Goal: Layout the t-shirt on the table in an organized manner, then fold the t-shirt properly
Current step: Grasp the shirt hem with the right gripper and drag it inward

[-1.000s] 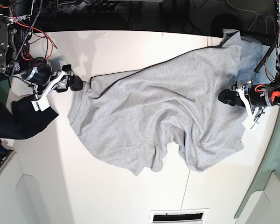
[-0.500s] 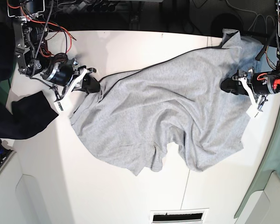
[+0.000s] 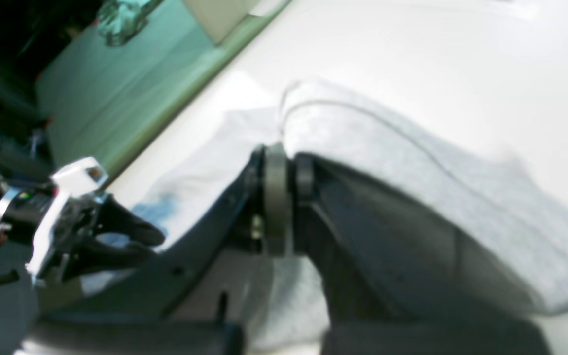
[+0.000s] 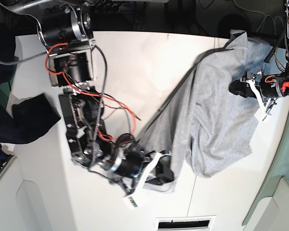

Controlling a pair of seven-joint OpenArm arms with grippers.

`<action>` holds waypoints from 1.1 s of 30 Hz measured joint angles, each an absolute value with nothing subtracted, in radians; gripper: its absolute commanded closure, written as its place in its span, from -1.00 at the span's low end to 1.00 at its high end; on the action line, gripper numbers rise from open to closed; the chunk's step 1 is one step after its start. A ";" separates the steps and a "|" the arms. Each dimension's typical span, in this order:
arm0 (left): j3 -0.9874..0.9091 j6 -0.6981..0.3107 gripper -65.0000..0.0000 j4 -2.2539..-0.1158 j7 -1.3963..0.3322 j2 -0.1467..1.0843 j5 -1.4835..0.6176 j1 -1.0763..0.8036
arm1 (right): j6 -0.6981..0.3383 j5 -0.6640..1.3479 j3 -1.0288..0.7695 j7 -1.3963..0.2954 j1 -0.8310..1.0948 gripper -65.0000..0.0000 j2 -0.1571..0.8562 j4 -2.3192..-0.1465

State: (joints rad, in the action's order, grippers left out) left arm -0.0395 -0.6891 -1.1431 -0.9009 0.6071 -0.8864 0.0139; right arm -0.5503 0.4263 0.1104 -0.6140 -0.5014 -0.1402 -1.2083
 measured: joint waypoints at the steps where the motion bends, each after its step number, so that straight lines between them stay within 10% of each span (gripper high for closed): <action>1: -0.039 -0.689 0.07 -1.143 -0.900 0.607 -0.886 0.014 | -0.550 0.410 0.150 -0.585 -0.527 1.00 -0.152 -1.172; 6: -0.039 -0.689 0.07 -1.143 -0.900 0.607 -0.849 0.012 | -0.543 0.387 0.319 -0.516 -0.574 -0.25 -0.146 -1.005; 33: -0.041 -0.690 0.07 -1.145 -0.895 0.607 -0.911 -0.028 | -0.463 0.128 0.236 -0.040 -0.514 -0.21 -0.076 -0.581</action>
